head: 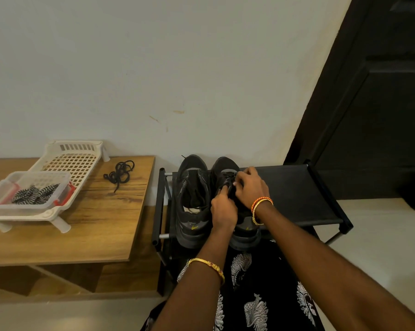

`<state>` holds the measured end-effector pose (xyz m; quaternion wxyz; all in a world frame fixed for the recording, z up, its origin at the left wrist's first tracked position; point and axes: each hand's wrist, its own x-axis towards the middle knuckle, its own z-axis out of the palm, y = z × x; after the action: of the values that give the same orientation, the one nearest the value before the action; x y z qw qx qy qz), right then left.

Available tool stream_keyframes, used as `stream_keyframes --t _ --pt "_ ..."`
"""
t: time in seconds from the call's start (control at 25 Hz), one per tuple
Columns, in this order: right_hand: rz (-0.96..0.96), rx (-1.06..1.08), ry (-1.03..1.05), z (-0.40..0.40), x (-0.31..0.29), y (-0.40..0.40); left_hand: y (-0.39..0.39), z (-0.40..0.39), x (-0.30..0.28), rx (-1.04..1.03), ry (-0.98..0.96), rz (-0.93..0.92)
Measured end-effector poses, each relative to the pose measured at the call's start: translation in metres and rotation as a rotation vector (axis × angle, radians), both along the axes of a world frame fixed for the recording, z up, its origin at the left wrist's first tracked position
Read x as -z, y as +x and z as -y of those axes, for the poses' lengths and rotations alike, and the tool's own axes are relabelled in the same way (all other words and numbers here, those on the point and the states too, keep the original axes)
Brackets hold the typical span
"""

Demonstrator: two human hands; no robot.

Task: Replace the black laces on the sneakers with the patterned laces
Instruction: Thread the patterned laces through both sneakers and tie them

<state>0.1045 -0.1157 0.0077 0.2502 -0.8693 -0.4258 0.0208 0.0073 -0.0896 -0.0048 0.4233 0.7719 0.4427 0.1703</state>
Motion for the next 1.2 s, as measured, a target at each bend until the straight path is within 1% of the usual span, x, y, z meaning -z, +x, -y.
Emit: stream_keyframes --t 0.08,0.12,0.2,0.24,0.28,0.32,0.36,0.4,0.48,0.52,0.56,0.6,0.68,0.8,0.96,1.04,1.2 --pt "-0.125 0.148 0.209 -0.005 -0.001 0.008 0.0 -0.001 -0.001 -0.013 0.014 -0.011" --pt "-0.251 0.279 0.313 -0.009 0.001 0.014 0.0 -0.001 -0.002 -0.013 0.023 -0.02" --pt "-0.686 0.577 0.508 -0.015 0.001 0.024 -0.001 0.001 -0.004 -0.009 0.035 -0.052" --pt "-0.878 0.674 0.541 -0.015 0.003 0.026 -0.001 0.001 -0.005 -0.015 0.038 -0.06" --pt "-0.976 0.708 0.522 -0.014 0.005 0.025 -0.002 0.001 -0.004 -0.021 0.043 -0.062" --pt "-0.953 0.692 0.452 -0.012 0.007 0.024 -0.002 0.001 -0.003 -0.026 0.05 -0.058" --pt "-0.817 0.618 0.371 -0.009 0.008 0.022 -0.001 0.0 -0.002 -0.03 0.051 -0.052" --pt "-0.611 0.495 0.286 -0.005 0.007 0.019 -0.001 0.001 -0.002 -0.036 0.049 -0.046" --pt "-0.211 0.181 0.139 0.002 0.001 0.013 -0.001 0.001 0.0 -0.051 0.052 -0.03" --pt "-0.053 0.055 0.041 0.003 -0.001 0.011 -0.001 0.002 0.001 -0.058 0.057 -0.019" --pt "0.067 -0.026 -0.062 0.003 -0.002 0.008 -0.002 0.003 0.001 -0.064 0.063 -0.009" --pt "0.136 -0.063 -0.153 0.003 -0.002 0.006 -0.002 0.003 0.002 -0.069 0.067 -0.001" --pt "0.185 -0.084 -0.235 0.001 -0.001 0.002 -0.001 0.004 0.002 -0.077 0.07 0.014" --pt "0.124 -0.073 -0.237 0.0 0.002 0.003 -0.001 0.006 0.001 -0.088 0.083 0.026" --pt "-0.087 0.036 -0.025 0.004 0.004 0.004 -0.002 0.008 0.0 -0.081 0.117 -0.013" --pt "-0.25 0.12 0.167 0.005 0.004 0.002 -0.001 0.008 -0.001 -0.079 0.126 -0.039" --pt "-0.674 0.246 0.761 0.008 -0.024 0.002 -0.001 0.006 0.0 -0.082 0.133 -0.063"
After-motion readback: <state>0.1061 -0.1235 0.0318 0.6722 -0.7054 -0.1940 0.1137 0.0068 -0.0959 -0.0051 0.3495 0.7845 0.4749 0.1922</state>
